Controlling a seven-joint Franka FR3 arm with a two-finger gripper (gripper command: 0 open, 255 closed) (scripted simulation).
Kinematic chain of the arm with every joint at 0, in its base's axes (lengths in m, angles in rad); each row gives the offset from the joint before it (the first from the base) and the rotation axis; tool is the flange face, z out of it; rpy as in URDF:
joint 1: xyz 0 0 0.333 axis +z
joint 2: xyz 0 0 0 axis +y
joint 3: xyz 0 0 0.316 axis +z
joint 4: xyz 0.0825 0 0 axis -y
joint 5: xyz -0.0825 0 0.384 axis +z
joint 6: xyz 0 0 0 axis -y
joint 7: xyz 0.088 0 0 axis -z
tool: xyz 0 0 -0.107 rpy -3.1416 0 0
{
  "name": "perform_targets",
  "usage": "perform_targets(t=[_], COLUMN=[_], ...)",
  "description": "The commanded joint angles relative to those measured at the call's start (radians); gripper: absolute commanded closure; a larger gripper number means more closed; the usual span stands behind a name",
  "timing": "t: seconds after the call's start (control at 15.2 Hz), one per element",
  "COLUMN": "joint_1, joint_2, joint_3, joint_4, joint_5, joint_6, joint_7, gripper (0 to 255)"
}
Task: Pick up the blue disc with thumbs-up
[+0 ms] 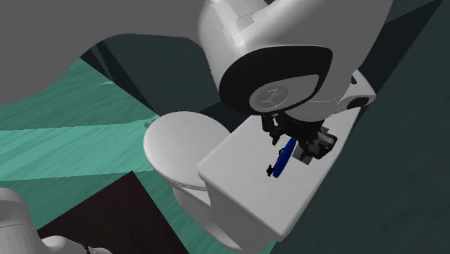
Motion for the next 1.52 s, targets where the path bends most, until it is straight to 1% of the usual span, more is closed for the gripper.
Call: perform_targets(t=[0.0,0.53,1.45], joint_1=[0.001,0.001,0.002], joint_2=[0.002,0.000,-0.001], joint_3=[0.001,0.001,0.003], joint_4=[-0.002,-0.003,0.184], joint_5=[0.001,0.000,-0.008], joint_6=[0.002,0.001,-0.185], joint_7=[-0.001,0.001,0.023], gripper=[255,255,255])
